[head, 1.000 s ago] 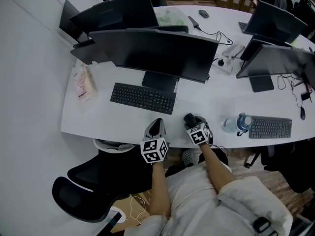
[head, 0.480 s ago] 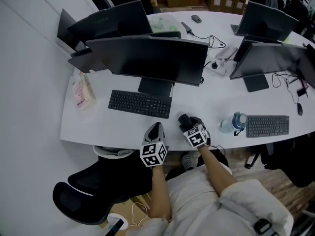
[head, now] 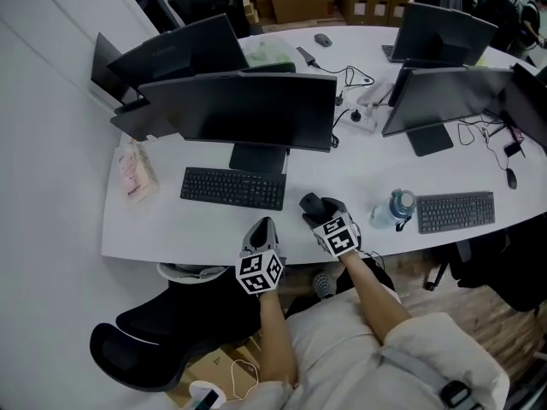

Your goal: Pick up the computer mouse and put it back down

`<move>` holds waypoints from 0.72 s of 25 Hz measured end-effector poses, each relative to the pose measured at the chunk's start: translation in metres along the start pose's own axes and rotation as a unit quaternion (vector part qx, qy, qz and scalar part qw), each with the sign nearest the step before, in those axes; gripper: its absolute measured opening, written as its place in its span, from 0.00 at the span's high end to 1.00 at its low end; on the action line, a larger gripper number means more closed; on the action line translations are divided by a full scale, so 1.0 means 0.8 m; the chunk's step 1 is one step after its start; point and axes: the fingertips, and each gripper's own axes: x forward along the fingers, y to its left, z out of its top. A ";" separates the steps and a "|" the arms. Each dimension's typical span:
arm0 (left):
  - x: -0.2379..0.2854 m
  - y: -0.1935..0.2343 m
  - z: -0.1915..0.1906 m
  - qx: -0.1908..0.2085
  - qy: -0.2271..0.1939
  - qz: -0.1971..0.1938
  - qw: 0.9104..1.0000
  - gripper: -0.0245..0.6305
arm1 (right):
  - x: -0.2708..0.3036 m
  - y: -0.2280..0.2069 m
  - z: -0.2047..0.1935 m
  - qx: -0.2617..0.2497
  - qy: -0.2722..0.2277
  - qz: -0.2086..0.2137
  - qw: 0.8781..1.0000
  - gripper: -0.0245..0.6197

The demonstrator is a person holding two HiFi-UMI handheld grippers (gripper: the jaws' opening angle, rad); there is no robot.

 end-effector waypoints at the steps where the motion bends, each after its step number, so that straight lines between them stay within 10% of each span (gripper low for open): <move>1: 0.000 -0.003 0.000 0.002 0.000 -0.002 1.000 0.93 | -0.006 -0.002 0.006 0.002 -0.008 0.001 1.000 0.50; 18: -0.011 -0.041 -0.005 0.015 -0.011 -0.024 1.000 0.93 | -0.082 -0.019 0.061 -0.012 -0.072 0.028 0.997 0.50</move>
